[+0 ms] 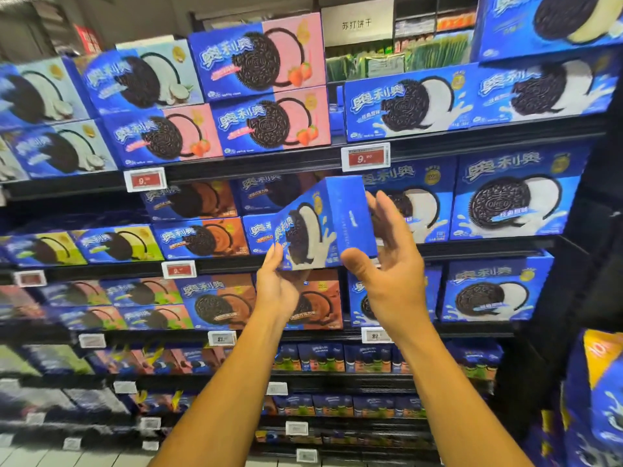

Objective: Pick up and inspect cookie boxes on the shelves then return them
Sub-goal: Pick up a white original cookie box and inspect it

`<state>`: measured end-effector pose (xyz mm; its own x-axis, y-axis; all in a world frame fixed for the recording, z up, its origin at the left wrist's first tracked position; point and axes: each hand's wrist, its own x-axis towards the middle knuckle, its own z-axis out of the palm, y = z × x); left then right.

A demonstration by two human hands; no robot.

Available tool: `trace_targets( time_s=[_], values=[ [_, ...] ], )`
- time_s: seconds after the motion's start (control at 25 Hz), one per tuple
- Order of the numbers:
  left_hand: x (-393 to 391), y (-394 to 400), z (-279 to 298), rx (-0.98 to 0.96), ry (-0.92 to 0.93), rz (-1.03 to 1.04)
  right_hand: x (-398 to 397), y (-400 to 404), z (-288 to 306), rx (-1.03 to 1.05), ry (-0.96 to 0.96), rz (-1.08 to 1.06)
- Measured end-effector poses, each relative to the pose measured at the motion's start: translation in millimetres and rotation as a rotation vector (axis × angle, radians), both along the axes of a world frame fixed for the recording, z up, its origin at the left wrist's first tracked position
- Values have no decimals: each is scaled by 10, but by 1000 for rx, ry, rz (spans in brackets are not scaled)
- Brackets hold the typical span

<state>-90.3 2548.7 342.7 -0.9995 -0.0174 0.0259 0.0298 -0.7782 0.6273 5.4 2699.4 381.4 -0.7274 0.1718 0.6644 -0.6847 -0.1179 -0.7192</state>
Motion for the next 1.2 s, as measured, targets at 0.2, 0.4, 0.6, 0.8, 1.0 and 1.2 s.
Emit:
trace_targets(
  time_s=[0.2, 0.4, 0.6, 0.8, 1.0, 1.2],
  values=[
    [-116, 122, -121, 36, -82, -31, 74, -219, 66, 105, 69, -60],
    [-119, 109, -77, 46, -51, -48, 85, -186, 67, 107, 82, -56],
    [-42, -36, 267, -45, 103, 44, -43, 99, 143, -58, 49, -119],
    [131, -187, 588, -182, 380, 154, -192, 272, 215, -199, 9, -167],
    [260, -299, 663, -252, 415, 216, -264, 321, 171, -246, -43, -158],
    [280, -447, 734, -598, 595, 341, -315, 481, 272, -36, -25, -169]
  ],
)
